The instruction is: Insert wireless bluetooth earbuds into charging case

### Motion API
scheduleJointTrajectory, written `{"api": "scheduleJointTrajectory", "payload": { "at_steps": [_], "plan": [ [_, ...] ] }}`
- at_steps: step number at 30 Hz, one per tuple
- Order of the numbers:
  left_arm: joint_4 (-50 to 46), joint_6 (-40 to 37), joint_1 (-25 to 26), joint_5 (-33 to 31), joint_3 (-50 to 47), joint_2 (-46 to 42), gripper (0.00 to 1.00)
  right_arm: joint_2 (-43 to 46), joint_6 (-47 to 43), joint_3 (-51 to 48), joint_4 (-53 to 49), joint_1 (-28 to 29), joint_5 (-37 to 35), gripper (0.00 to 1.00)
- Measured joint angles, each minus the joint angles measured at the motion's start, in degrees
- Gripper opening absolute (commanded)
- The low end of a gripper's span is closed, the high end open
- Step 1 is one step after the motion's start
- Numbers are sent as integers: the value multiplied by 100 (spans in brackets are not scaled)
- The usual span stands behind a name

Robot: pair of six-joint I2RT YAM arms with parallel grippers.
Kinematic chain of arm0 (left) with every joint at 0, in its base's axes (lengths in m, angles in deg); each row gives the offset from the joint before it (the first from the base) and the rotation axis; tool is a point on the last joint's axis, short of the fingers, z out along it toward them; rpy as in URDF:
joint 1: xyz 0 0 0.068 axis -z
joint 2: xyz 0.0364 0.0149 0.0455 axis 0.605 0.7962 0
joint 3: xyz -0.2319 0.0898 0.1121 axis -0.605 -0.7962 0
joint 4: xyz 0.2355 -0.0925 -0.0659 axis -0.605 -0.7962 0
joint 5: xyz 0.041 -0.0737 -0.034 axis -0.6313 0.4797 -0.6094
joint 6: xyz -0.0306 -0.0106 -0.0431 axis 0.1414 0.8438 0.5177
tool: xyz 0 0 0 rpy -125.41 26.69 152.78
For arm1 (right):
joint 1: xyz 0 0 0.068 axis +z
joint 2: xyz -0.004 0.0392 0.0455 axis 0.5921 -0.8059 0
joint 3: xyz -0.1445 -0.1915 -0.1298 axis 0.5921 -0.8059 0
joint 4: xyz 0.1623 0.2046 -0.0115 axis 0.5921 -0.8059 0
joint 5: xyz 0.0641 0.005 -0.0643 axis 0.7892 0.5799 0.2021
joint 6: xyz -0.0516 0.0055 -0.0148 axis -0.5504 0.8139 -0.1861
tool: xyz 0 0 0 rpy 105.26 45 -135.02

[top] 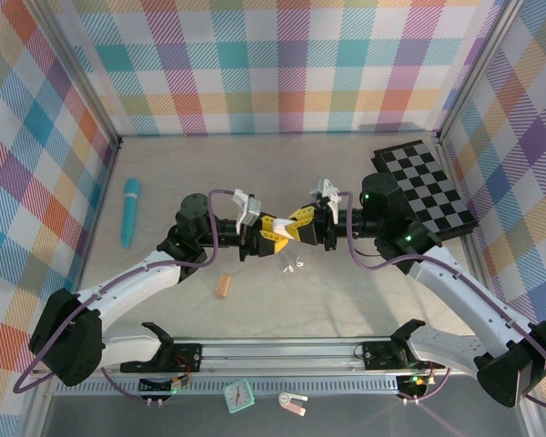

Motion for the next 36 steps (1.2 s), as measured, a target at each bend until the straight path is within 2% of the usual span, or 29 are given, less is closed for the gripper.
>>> {"api": "scheduleJointTrajectory", "payload": {
  "at_steps": [2, 7, 16, 17, 19, 21, 26, 36],
  "plan": [
    [13, 7, 0, 0, 0, 0, 39, -7, 0, 0, 0, 0, 0, 7],
    [17, 22, 0, 2, 0, 0, 37, -50, 0, 0, -2, 0, 11, 7],
    [15, 129, 0, 46, 0, 0, 14, -59, -13, 0, -9, -2, 105, 9],
    [15, 129, 0, 44, 0, 0, 12, -59, -22, 0, -15, -2, 105, 13],
    [15, 109, 0, 44, 0, 2, 10, -59, -28, 2, -44, -2, 101, 33],
    [17, 96, 2, 42, 0, 4, 9, -66, -37, 2, -79, 0, 35, 48],
    [42, 44, 0, 13, 0, 4, 8, -109, 9, 9, -175, 0, -299, 51],
    [31, -155, 0, -146, -107, 9, 8, -114, 433, 17, 66, -9, -831, 67]
  ]
}}
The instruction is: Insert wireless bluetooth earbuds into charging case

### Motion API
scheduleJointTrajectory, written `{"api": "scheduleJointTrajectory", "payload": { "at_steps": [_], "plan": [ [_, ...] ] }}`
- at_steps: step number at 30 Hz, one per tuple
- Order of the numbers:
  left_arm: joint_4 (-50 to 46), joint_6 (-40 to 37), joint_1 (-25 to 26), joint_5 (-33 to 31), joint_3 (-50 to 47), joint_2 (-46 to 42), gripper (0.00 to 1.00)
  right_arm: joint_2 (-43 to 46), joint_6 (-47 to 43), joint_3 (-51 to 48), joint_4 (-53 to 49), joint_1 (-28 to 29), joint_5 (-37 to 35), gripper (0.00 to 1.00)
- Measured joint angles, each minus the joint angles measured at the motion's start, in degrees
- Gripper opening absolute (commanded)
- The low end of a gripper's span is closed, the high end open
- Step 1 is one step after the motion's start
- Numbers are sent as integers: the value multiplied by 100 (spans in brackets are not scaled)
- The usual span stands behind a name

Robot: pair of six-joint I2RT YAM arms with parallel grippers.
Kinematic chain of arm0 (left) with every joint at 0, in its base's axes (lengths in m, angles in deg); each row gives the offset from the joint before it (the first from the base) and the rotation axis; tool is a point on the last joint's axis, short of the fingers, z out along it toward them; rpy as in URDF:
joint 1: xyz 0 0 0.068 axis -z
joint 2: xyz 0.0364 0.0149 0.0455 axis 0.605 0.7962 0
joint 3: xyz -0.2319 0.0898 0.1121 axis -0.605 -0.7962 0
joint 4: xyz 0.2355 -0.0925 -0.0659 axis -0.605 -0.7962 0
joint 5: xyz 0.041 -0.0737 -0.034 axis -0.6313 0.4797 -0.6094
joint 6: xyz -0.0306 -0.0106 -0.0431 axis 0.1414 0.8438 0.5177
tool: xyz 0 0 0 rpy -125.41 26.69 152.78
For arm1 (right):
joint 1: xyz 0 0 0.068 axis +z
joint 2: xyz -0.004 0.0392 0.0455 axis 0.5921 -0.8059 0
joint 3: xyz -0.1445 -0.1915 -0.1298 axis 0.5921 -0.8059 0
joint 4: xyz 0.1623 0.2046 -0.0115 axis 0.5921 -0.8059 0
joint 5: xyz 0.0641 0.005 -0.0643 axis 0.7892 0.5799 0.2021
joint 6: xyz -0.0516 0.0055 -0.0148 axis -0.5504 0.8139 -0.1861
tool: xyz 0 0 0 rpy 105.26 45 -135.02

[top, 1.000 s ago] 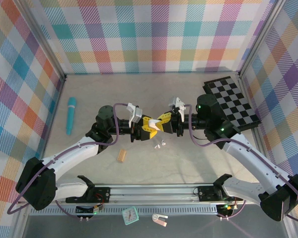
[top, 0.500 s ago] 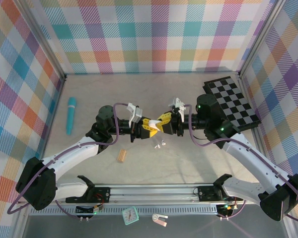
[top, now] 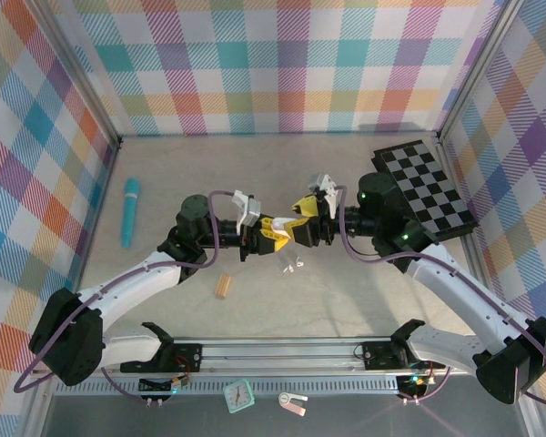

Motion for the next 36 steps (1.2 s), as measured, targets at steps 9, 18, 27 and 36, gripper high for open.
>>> {"api": "scheduleJointTrajectory", "payload": {
  "at_steps": [9, 18, 27, 36],
  "plan": [
    [229, -317, 0, -229, -286, 0, 7, 39, 348, 0, 256, -79, -229, 80],
    [933, -522, -168, -1204, -994, 203, 7, 457, 1252, -133, 282, -109, -1237, 79],
    [1969, -310, -774, -1864, -1580, 509, 7, -553, 2310, -339, -553, -341, -2092, 73],
    [2660, -39, -1283, -2175, -1875, 595, 7, -2092, 3748, -643, -686, -83, -1794, 67]
  ]
}}
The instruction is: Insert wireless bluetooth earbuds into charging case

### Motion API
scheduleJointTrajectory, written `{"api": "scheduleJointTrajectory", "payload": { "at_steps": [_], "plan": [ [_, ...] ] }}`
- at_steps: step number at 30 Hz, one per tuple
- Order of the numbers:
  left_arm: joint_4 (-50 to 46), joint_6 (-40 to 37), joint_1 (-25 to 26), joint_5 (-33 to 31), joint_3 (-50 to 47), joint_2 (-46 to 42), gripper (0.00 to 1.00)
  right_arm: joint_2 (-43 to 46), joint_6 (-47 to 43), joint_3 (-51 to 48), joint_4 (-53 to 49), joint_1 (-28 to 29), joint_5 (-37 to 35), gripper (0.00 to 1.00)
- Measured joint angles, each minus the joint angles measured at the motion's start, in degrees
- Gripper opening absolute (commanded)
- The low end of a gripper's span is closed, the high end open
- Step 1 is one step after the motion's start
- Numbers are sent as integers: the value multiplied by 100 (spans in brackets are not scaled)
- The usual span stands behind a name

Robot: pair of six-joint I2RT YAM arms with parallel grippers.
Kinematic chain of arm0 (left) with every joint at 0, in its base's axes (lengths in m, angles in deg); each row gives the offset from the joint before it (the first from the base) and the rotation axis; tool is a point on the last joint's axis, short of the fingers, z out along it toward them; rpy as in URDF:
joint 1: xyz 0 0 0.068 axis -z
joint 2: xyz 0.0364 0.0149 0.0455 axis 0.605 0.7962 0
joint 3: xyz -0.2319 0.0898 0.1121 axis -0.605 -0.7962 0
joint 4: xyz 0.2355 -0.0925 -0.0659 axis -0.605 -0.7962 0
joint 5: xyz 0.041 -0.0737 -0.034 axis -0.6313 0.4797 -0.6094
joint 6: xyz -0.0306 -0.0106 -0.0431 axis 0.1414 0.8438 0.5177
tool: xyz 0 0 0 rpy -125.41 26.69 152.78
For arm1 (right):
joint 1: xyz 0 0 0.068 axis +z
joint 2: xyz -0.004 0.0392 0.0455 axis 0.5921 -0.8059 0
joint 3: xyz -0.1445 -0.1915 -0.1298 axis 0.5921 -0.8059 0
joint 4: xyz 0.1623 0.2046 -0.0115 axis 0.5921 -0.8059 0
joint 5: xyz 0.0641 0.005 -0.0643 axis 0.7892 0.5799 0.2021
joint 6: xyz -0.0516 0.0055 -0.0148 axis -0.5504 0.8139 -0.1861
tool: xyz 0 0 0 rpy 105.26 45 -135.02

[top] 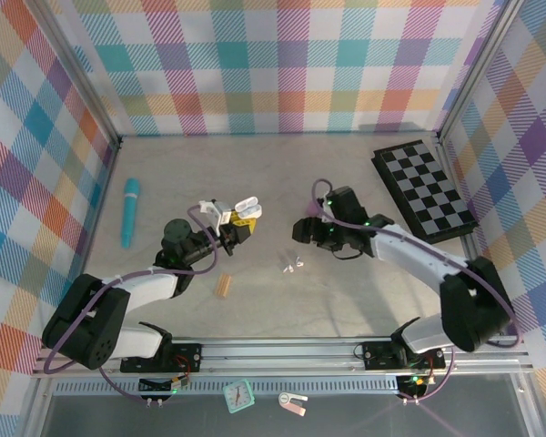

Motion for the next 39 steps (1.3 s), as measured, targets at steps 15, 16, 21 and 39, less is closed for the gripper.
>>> {"api": "scheduleJointTrajectory", "payload": {
  "at_steps": [15, 16, 21, 39],
  "plan": [
    [-72, -66, -37, -105, 0, -278, 7, -1248, 660, -22, 492, 669, 175, 62],
    [-94, -68, -37, -105, 0, -286, 7, -1294, 664, -22, 525, 669, 175, 61],
    [-205, -92, -37, -96, 0, -323, 7, -1425, 678, -22, 632, 669, 175, 58],
    [-304, -107, -37, -42, 0, -323, 7, -1617, 634, -22, 772, 660, 267, 32]
  ]
}}
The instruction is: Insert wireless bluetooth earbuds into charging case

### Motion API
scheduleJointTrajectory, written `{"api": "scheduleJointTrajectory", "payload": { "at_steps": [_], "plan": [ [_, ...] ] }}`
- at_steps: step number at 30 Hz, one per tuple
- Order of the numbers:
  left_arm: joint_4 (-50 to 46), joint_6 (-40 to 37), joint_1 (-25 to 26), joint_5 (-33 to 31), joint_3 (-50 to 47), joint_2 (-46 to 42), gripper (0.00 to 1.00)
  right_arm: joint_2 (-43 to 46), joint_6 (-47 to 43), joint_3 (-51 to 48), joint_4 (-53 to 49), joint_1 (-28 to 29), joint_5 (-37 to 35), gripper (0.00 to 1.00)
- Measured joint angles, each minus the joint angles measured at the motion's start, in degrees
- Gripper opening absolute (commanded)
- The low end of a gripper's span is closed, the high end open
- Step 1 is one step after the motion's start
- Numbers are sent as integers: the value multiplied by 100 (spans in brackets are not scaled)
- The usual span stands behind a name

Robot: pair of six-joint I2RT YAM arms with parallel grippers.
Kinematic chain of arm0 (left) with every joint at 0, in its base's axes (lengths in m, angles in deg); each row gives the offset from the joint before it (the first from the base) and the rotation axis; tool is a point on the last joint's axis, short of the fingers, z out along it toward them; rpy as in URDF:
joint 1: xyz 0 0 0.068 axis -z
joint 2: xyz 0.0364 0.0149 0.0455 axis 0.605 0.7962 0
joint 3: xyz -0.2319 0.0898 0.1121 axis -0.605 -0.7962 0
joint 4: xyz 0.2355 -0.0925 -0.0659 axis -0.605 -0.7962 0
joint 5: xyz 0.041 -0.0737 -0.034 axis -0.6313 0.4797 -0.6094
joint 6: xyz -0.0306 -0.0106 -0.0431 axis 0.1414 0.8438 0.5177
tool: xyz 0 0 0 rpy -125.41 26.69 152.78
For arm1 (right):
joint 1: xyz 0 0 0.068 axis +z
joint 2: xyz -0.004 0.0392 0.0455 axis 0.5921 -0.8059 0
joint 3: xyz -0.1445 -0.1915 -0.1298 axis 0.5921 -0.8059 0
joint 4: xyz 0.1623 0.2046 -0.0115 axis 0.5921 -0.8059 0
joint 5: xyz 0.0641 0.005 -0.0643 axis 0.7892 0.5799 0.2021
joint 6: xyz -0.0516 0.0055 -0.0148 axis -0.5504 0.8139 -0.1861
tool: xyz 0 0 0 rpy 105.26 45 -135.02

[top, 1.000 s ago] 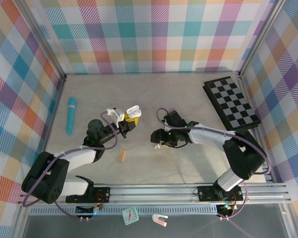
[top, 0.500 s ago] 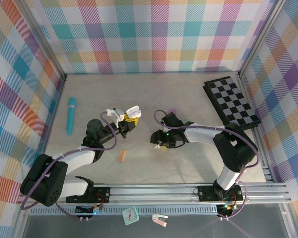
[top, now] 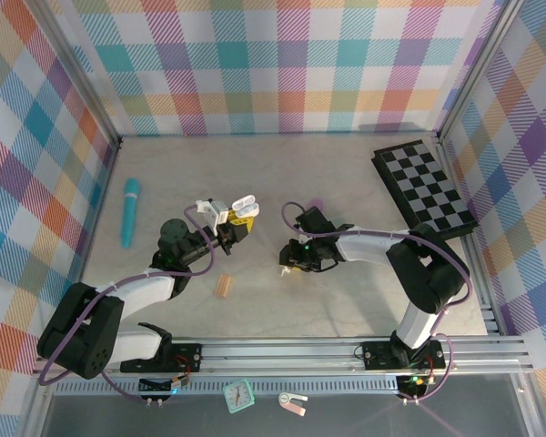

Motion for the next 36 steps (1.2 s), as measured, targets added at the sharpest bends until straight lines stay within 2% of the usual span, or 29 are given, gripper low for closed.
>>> {"api": "scheduleJointTrajectory", "payload": {
  "at_steps": [16, 28, 36],
  "plan": [
    [0, 0, 0, 0, 0, 0, 7, -59, -232, -98, 70, 0, 214, 31],
    [0, 0, 0, 0, 0, 2, 7, -55, -334, -114, 59, 4, 221, 19],
    [-151, -68, 2, 57, 7, -2, 8, 118, -509, -114, -195, 13, 63, 18]
  ]
}}
